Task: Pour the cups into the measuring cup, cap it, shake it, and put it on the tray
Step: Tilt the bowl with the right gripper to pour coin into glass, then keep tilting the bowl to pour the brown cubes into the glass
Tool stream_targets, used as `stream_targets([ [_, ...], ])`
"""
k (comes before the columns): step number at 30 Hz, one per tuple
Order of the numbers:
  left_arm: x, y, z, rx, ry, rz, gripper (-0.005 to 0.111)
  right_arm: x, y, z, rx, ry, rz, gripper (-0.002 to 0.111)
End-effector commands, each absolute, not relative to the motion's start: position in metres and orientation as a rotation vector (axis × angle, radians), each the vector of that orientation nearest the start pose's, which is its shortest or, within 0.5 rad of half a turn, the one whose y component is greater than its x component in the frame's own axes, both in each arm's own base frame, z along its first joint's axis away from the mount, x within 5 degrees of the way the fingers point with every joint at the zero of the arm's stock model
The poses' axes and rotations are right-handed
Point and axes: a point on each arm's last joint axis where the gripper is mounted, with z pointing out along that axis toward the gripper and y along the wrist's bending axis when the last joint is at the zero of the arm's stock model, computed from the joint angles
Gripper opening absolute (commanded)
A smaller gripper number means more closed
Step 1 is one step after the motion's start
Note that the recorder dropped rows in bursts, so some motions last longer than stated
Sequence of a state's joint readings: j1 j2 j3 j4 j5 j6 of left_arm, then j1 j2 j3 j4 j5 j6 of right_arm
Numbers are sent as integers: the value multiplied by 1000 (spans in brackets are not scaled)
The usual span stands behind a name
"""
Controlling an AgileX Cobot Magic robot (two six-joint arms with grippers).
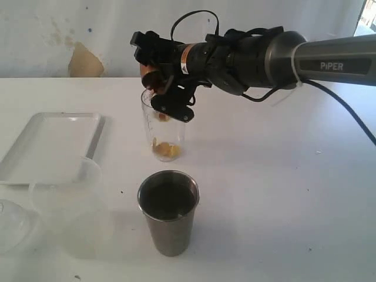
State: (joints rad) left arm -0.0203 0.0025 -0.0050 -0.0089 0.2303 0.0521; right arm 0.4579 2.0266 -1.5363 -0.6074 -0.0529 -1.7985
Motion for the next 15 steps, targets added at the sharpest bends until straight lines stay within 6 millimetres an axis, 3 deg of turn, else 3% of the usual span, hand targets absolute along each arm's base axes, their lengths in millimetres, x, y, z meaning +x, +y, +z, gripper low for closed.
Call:
stream_targets([
  [1, 55, -1, 192, 58, 1715, 14, 1, 433, 210, 255, -2127, 296, -1224, 0],
  [11, 55, -1, 192, 58, 1715, 14, 1, 433, 210, 255, -2126, 291, -1227, 0],
  [15, 55, -1, 192, 58, 1715, 14, 1, 437, 202, 254, -2066, 467, -1148, 0],
])
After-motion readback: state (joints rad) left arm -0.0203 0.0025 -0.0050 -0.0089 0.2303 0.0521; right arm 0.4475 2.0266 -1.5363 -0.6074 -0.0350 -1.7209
